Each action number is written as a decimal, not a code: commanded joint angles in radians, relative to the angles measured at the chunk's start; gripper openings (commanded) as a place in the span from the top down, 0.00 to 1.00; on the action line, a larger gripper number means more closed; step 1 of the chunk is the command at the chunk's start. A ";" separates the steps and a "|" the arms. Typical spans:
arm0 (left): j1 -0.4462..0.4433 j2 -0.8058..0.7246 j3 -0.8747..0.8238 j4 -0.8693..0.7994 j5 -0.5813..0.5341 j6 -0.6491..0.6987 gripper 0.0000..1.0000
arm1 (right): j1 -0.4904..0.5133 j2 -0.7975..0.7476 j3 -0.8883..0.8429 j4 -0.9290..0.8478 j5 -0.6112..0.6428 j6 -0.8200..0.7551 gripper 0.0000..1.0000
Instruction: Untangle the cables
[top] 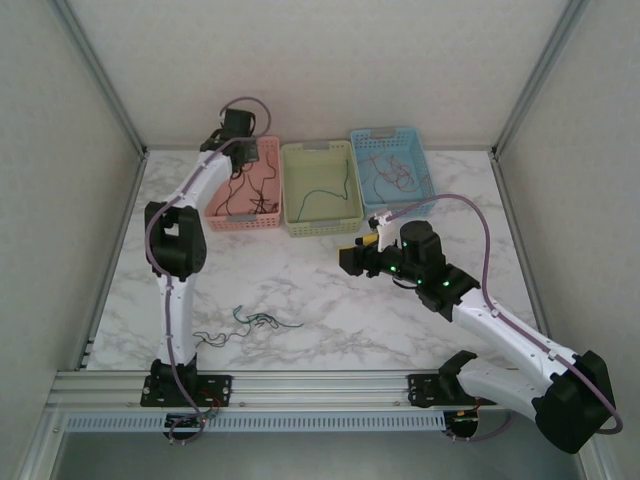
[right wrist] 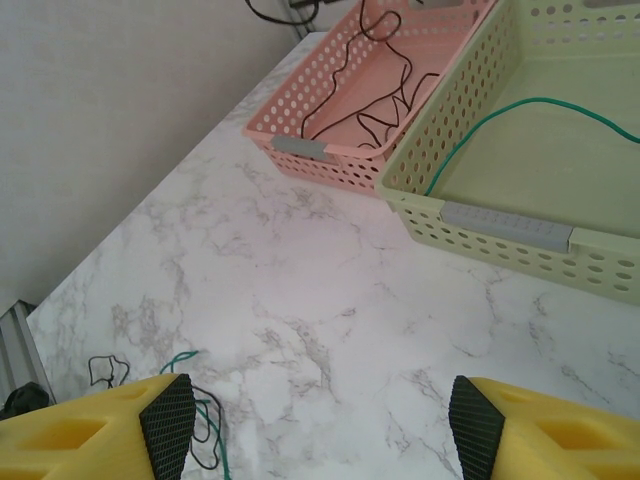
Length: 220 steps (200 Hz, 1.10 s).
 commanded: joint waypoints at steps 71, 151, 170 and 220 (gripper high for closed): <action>0.009 0.131 0.195 -0.282 0.080 -0.090 0.76 | -0.008 -0.024 -0.019 0.000 0.008 -0.005 0.29; 0.015 0.034 0.370 -0.418 0.142 -0.056 0.33 | -0.009 -0.018 -0.009 -0.009 0.009 0.003 0.29; 0.015 -0.044 0.363 -0.440 0.167 -0.061 0.33 | -0.008 -0.008 -0.010 -0.006 0.008 0.011 0.29; 0.002 -0.487 -0.007 -0.323 0.303 -0.128 0.32 | 0.034 0.109 0.031 -0.027 -0.031 0.015 0.32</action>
